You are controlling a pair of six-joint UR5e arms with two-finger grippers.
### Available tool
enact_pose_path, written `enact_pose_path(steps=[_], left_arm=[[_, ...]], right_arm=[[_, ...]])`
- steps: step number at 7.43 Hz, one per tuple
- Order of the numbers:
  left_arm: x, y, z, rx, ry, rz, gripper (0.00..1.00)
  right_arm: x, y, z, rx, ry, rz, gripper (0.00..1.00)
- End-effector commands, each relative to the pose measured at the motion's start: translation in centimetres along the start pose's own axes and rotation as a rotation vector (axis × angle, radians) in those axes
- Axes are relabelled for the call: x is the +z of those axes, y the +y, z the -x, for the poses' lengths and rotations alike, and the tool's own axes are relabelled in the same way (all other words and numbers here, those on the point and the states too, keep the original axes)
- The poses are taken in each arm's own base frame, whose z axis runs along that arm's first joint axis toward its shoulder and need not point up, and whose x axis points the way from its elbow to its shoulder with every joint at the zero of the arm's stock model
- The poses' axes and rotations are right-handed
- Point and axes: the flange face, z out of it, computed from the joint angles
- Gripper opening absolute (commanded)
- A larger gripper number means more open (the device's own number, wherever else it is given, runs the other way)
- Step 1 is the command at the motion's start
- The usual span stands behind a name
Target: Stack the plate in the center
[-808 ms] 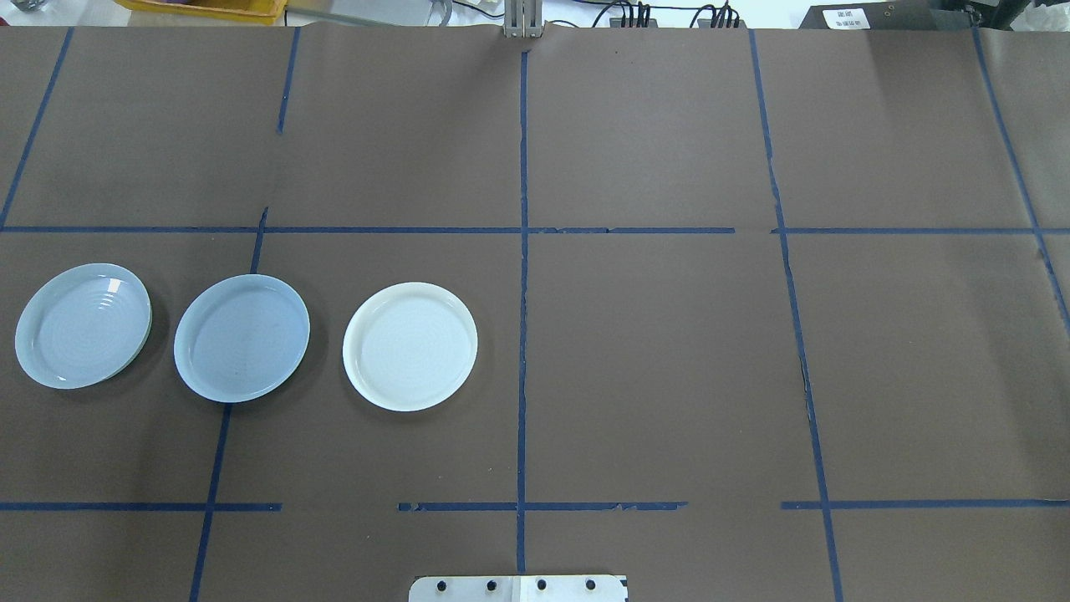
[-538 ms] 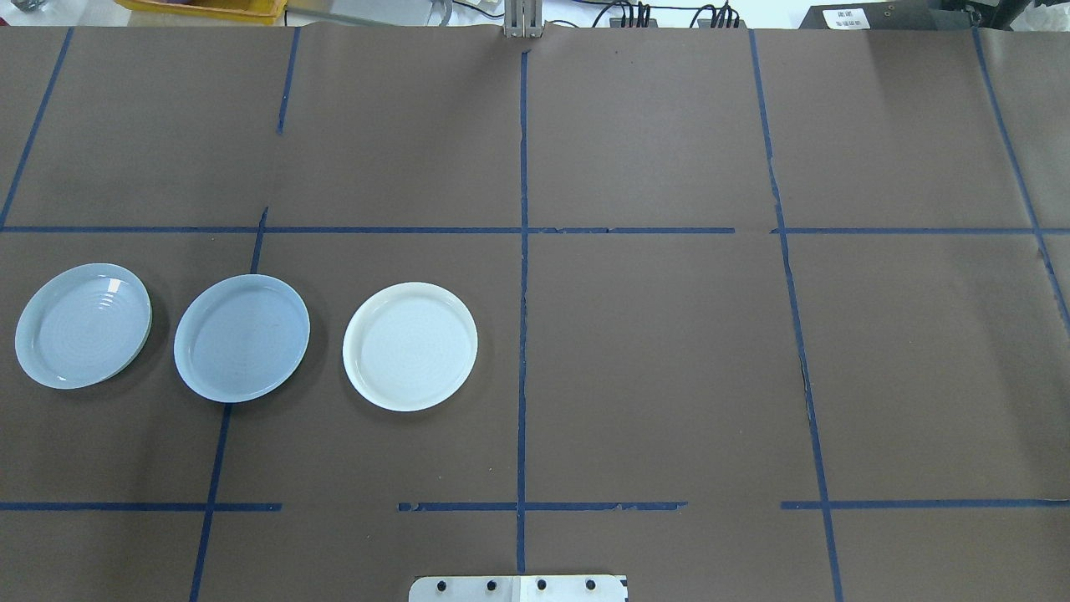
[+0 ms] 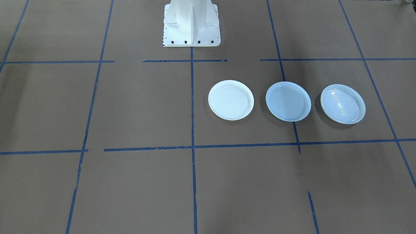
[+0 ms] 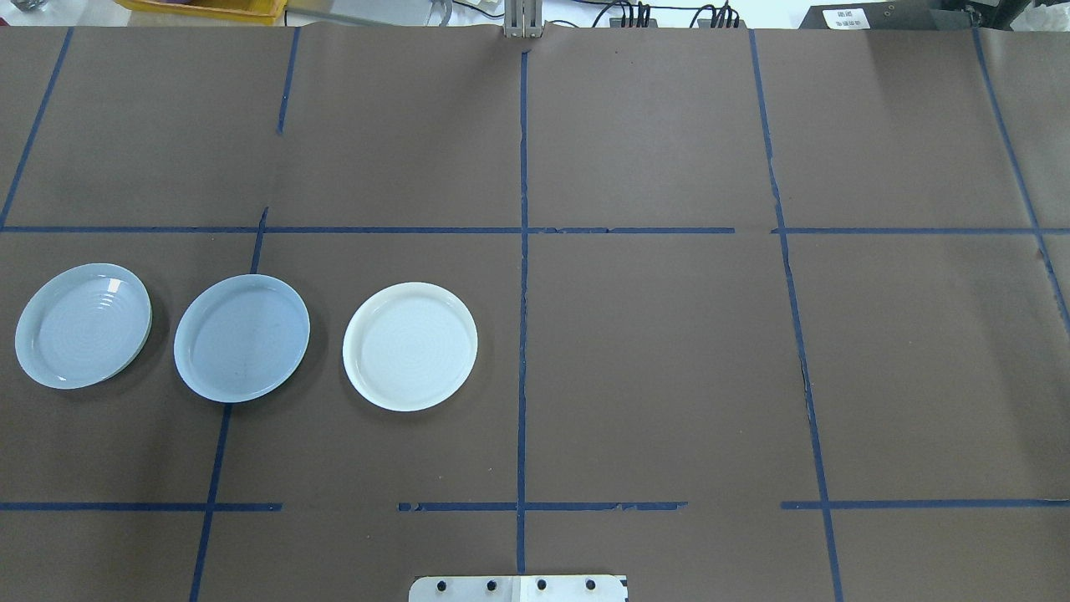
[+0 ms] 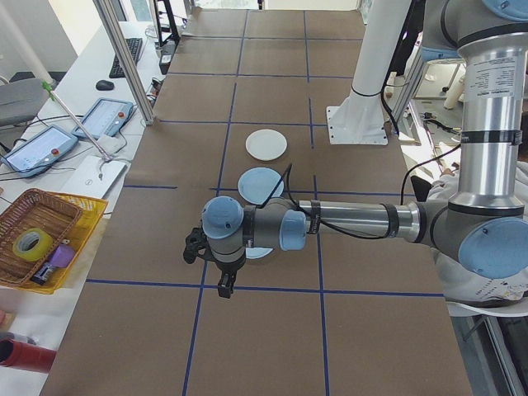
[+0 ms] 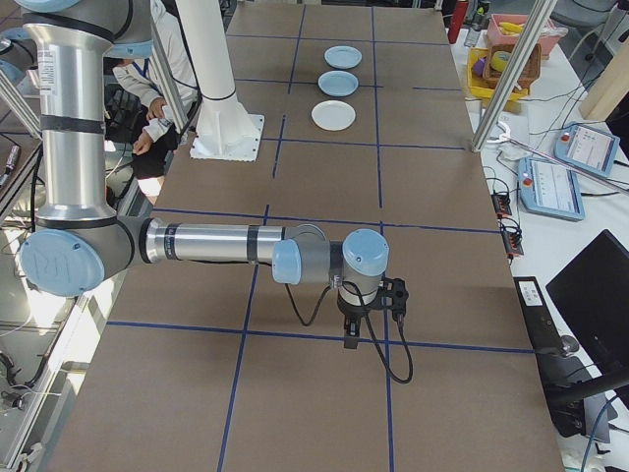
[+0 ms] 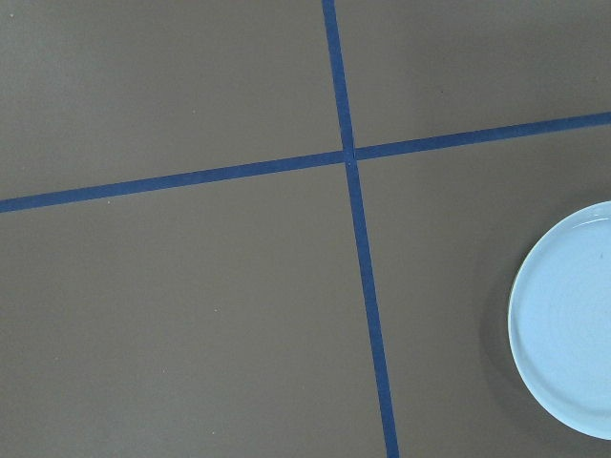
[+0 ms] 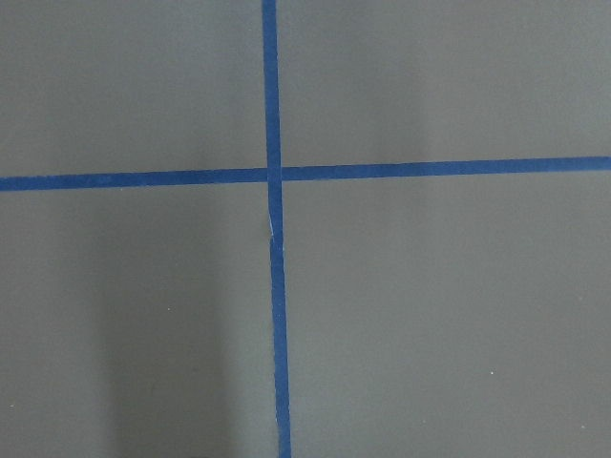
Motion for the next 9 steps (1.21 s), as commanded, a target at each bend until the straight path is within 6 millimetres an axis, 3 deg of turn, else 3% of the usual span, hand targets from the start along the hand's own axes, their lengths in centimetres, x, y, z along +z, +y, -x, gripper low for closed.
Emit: enact_pose_path(steps=[1,3,6,8,9], left_arm=[[3.1,-1.5,-4.0,0.037,0.012,0.033,1.0],[7.7,-2.6,-8.2,-0.03,0.038,0.006,1.0],[14.8,-1.7,-10.1,-0.074,0.084,-0.006,1.0],[17.1,-1.1,-12.7,-0.106,0.115,0.005,1.0],[17.4,-0.9,-12.5,-0.109,0.113,0.013,1.0]], right_arm=[[0.0,0.0,0.0,-0.001,-0.001,0.0,1.0],[0.0,0.0,0.0,0.0,-0.001,0.0,1.0],[0.0,0.0,0.0,0.0,0.001,0.0,1.0],[0.0,0.0,0.0,0.0,-0.001,0.0,1.0],[0.0,0.0,0.0,0.0,-0.001,0.0,1.0]])
